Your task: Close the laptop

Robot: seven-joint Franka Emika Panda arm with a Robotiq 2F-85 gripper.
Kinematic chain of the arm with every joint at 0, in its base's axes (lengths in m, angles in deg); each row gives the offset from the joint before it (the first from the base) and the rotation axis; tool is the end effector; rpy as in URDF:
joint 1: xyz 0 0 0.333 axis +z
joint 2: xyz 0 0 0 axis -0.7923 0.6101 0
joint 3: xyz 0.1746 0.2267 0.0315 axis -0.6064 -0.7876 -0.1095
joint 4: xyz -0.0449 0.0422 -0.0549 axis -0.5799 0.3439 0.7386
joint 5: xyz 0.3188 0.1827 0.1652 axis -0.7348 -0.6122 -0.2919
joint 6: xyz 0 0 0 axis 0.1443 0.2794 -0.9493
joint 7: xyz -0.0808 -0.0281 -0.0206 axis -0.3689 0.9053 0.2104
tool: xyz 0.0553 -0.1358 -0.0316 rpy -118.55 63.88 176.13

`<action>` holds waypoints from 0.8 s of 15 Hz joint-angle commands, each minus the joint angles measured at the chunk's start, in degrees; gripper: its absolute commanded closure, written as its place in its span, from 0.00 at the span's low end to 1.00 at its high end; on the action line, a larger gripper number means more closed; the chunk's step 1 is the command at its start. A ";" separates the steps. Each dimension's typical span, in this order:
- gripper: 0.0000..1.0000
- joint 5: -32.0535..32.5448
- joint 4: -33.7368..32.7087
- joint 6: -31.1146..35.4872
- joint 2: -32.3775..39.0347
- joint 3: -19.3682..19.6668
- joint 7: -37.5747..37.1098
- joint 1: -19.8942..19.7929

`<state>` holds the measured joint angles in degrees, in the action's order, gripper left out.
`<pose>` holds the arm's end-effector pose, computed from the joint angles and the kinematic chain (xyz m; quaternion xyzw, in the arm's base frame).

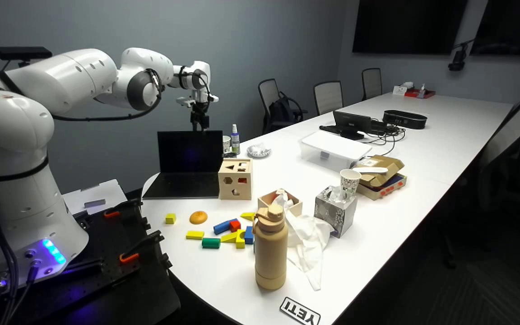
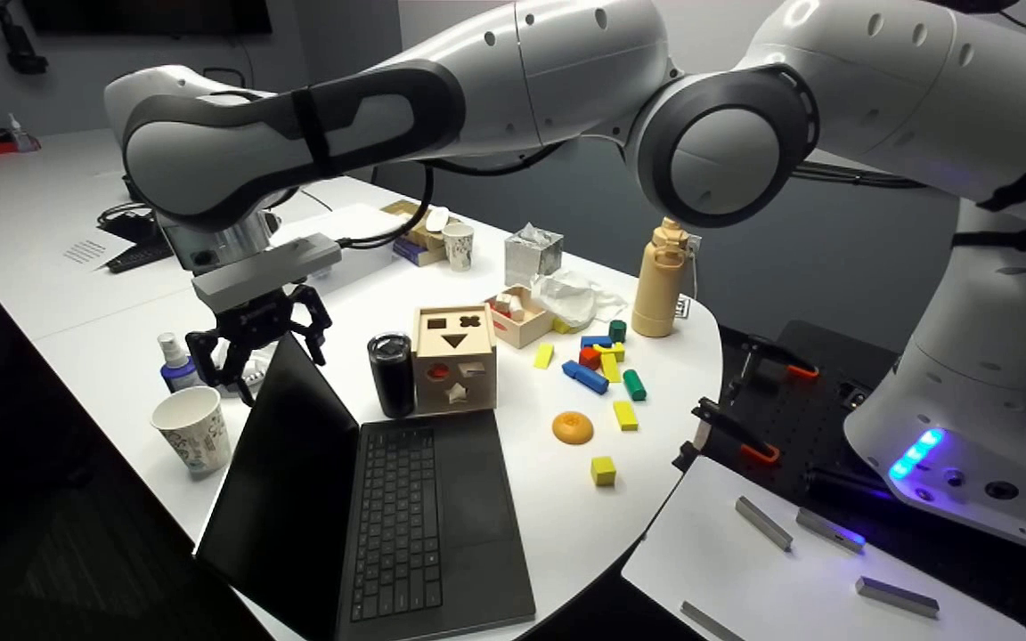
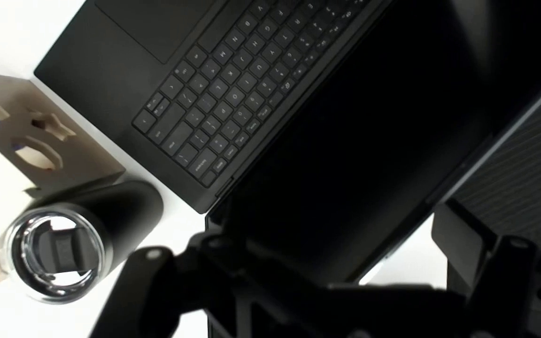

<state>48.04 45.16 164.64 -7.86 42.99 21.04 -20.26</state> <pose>0.6303 0.4298 0.1412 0.9957 0.0193 -0.0876 0.0220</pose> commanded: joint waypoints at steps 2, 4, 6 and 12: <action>0.00 -0.40 -7.19 -6.28 3.22 1.71 -2.70 0.61; 0.00 -0.76 -8.45 -8.34 3.54 1.58 -3.60 0.04; 0.00 -0.21 -2.04 -6.65 -0.33 0.96 -5.02 -1.01; 0.00 -1.67 -8.94 -10.48 4.32 1.34 -9.80 -2.92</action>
<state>47.51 40.23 159.82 -5.47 43.33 13.53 -22.06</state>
